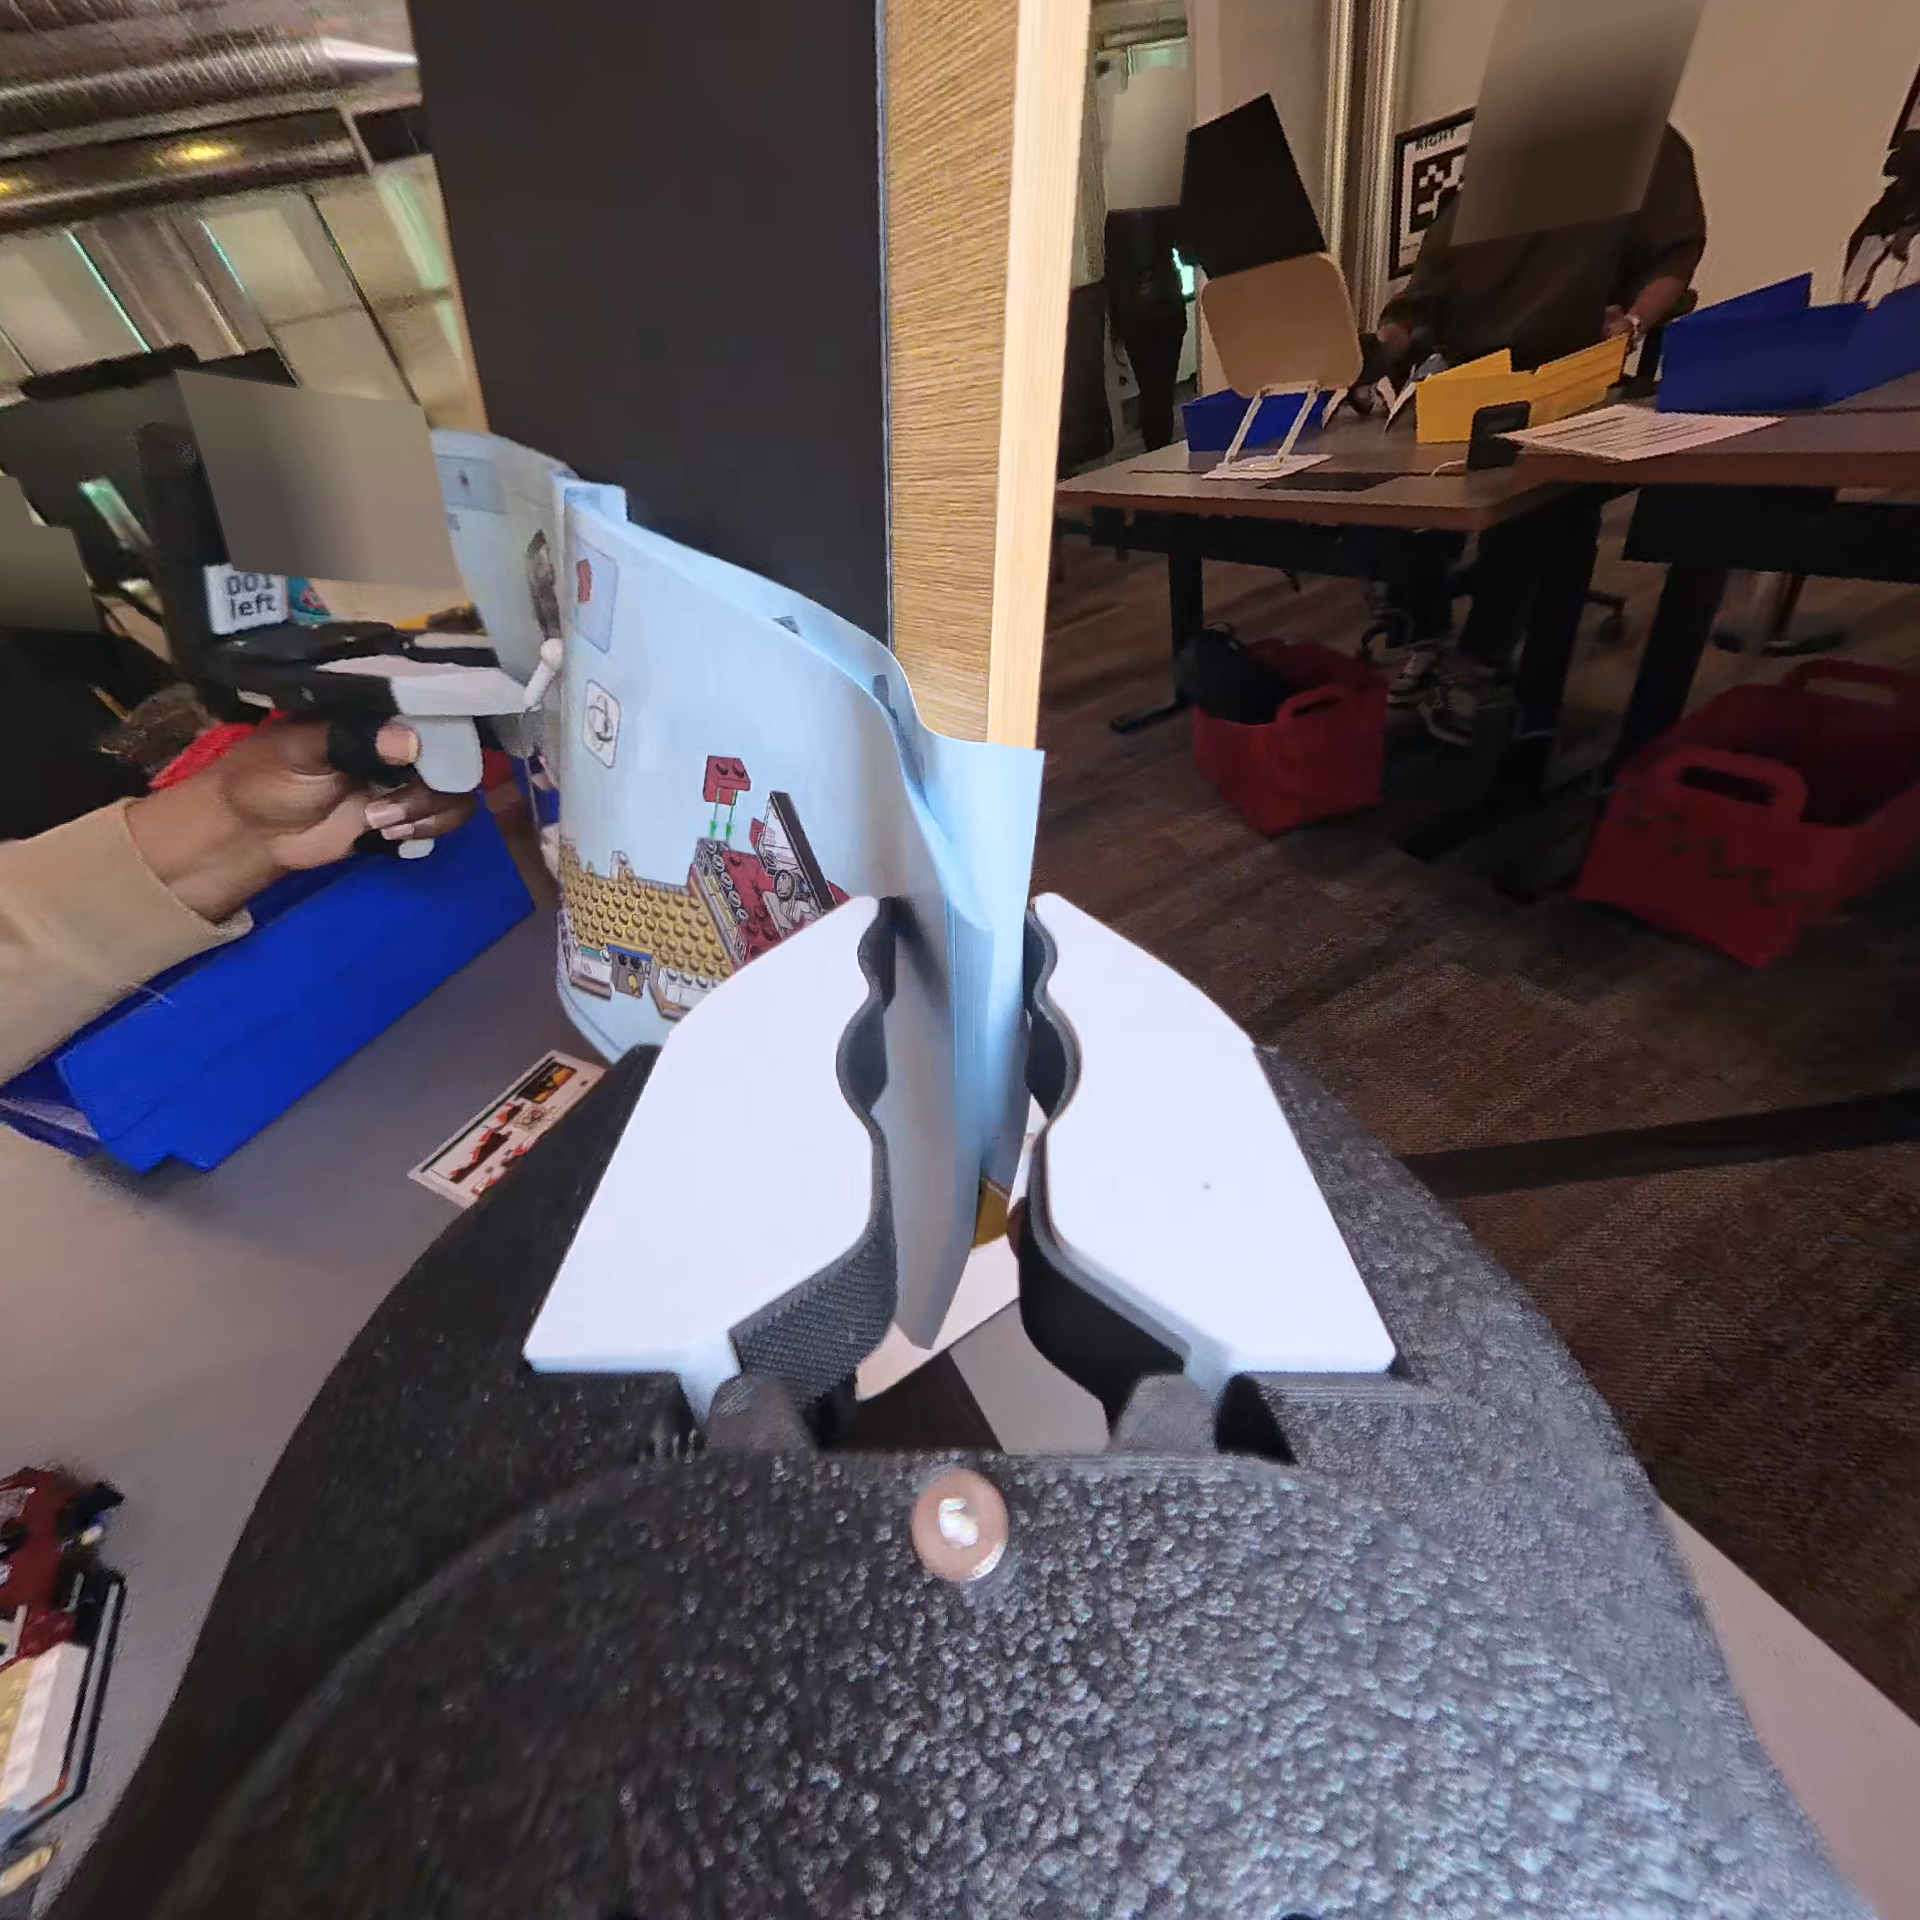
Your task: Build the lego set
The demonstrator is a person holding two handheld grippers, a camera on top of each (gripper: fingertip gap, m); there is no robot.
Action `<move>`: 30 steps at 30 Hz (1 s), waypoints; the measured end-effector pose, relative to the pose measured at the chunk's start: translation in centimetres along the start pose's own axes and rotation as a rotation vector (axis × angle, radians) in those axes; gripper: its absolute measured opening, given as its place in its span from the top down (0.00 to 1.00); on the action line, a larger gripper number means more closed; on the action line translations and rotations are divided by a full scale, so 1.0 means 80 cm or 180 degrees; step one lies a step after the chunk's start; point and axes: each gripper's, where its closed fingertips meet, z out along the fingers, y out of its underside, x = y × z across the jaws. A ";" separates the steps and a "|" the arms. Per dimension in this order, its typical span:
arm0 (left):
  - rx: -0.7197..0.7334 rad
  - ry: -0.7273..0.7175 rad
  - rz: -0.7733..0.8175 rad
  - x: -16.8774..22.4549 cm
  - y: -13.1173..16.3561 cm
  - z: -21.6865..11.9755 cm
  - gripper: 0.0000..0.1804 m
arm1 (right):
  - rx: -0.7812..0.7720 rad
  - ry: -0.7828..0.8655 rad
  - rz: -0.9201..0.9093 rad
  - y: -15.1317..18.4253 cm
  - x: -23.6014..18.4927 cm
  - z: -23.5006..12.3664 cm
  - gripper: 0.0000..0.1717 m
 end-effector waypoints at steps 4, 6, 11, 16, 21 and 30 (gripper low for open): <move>0.0001 0.0009 -0.0008 -0.014 -0.004 0.009 0.80 | -0.0141 0.0318 -0.0233 0.005 -0.015 -0.008 0.86; 0.0015 -0.0017 0.0036 -0.014 -0.003 0.008 0.80 | -0.0312 0.0510 -0.0394 0.004 -0.015 -0.011 0.85; 0.0078 -0.0224 0.0152 -0.017 0.002 -0.001 0.84 | -0.0645 0.0890 -0.0786 0.001 -0.024 -0.024 0.88; 0.0043 -0.0584 0.0425 -0.020 0.006 -0.010 0.91 | -0.0925 0.1055 -0.1294 -0.019 -0.042 -0.027 0.95; -0.0114 -0.0692 0.0364 -0.017 0.016 -0.014 0.96 | -0.0866 0.1221 -0.1726 -0.057 -0.041 -0.011 0.95; -0.0120 -0.0670 0.0446 -0.007 0.023 -0.022 0.98 | -0.0630 0.1893 -0.1821 -0.055 -0.021 -0.012 0.84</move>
